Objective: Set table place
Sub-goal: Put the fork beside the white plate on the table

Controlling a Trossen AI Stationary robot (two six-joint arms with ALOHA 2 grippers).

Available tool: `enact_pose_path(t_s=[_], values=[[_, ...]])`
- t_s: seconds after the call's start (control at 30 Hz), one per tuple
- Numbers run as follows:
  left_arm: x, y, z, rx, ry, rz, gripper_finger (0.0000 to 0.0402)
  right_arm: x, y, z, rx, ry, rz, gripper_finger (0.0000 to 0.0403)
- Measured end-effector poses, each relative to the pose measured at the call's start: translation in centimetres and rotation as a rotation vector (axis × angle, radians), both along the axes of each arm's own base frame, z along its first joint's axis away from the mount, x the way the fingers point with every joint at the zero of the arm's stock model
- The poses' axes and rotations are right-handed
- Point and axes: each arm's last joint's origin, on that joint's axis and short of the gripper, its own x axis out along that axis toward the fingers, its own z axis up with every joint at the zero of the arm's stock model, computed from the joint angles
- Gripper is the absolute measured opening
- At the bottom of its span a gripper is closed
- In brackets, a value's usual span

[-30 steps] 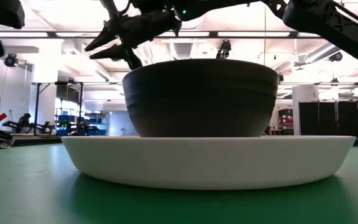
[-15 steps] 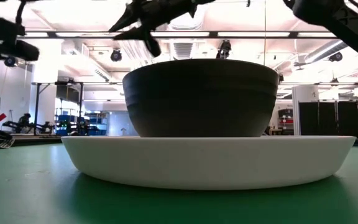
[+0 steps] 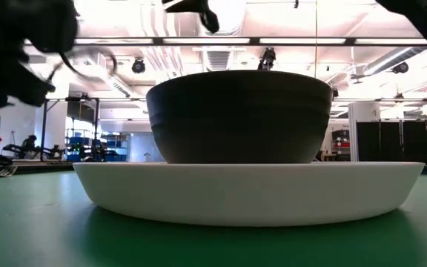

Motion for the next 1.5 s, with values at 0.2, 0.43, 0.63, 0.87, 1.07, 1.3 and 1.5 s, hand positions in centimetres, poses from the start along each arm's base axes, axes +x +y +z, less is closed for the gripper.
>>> enact_pose_path(t_s=[0.2,0.43,0.63,0.87,1.07,1.3,1.5], values=[[1.5,1.7,-2.1,0.106,0.146,0.476,0.0,-1.9,0.4,1.0,-0.037,0.065,-0.059,0.0082],[2.5,2.1,-2.1,0.217,-0.032,0.878,0.0,-2.7,0.5,0.3,-0.078,0.176,-0.062,0.0079],[1.6,2.7,-1.5,0.371,-0.161,1.148,0.0,-2.8,0.5,0.1,-0.115,0.195,-0.033,0.0084],[1.1,2.7,-2.4,0.393,-0.167,1.27,0.0006,-2.8,0.5,0.1,-0.145,0.2,-0.009,0.0084],[1.3,2.6,-3.1,0.405,-0.09,1.311,0.0056,-3.0,0.3,-0.1,-0.167,0.223,0.008,0.0086],[1.8,2.3,-4.3,0.423,0.037,1.383,0.0126,-3.5,-0.7,-0.3,-0.183,0.255,0.006,0.0086],[2.1,2.0,-5.3,0.424,0.113,1.442,0.0149,-3.7,-1.4,-0.4,-0.198,0.265,0.003,0.0083]])
